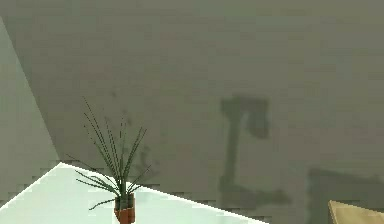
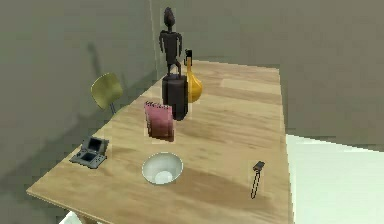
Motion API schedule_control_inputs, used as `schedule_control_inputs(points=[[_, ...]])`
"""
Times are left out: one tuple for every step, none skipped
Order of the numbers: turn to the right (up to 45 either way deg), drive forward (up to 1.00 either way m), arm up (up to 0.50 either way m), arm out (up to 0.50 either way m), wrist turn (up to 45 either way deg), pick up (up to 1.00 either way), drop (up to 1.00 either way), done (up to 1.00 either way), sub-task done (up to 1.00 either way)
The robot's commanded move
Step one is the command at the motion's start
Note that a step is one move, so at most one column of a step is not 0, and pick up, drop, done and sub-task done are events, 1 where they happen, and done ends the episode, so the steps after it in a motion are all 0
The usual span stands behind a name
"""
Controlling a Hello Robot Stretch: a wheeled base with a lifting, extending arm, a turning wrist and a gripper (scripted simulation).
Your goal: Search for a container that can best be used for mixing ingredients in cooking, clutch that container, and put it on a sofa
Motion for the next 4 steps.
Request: schedule_control_inputs(points=[[0.0,0.00,0.38,0.00,0.0,0.00,0.00,0.00,0.00],[0.0,0.00,0.00,0.18,0.0,0.00,0.00,0.00,0.00],[0.0,0.00,0.00,0.00,45.0,0.00,0.00,0.00,0.00],[0.0,0.00,0.00,0.00,45.0,0.00,0.00,0.00,0.00]])
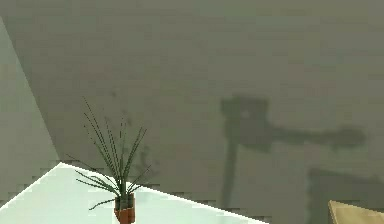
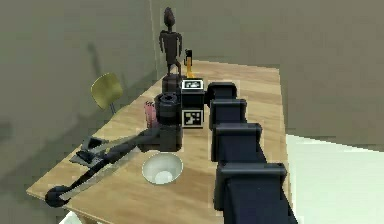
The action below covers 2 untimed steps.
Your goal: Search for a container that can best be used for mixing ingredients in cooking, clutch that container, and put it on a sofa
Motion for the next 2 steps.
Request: schedule_control_inputs(points=[[0.0,0.00,0.00,0.00,45.0,0.00,0.00,0.00,0.00],[0.0,0.00,0.00,0.00,24.0,0.00,0.00,0.00,0.00]])
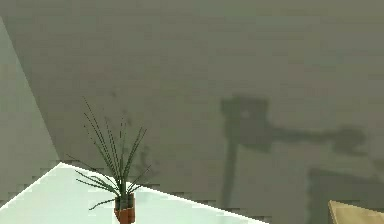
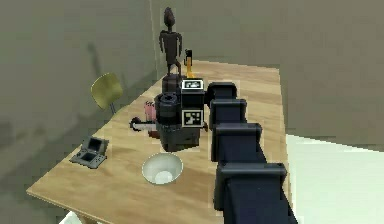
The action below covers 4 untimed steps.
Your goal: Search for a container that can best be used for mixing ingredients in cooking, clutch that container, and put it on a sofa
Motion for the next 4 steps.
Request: schedule_control_inputs(points=[[0.0,0.00,-0.24,0.00,0.0,0.00,0.00,0.00,0.00],[0.0,0.00,0.00,0.00,0.0,1.00,0.00,0.00,0.00],[0.0,0.00,0.10,0.00,0.0,0.00,0.00,0.00,0.00],[0.0,0.00,0.14,0.00,0.0,0.00,0.00,0.00,0.00]])
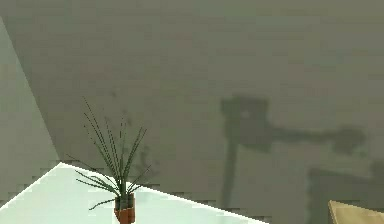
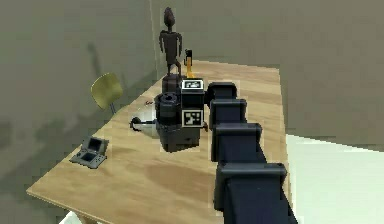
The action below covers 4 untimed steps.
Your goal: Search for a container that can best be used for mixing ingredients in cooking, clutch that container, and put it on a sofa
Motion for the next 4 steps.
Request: schedule_control_inputs(points=[[0.0,0.00,0.00,0.00,-45.0,0.00,0.00,0.00,0.00],[0.0,0.00,0.00,0.00,-45.0,0.00,0.00,0.00,0.00],[0.0,0.00,0.00,0.00,-18.0,0.00,0.00,0.00,0.00],[0.0,0.00,0.00,-0.16,0.0,0.00,0.00,0.00,0.00]])
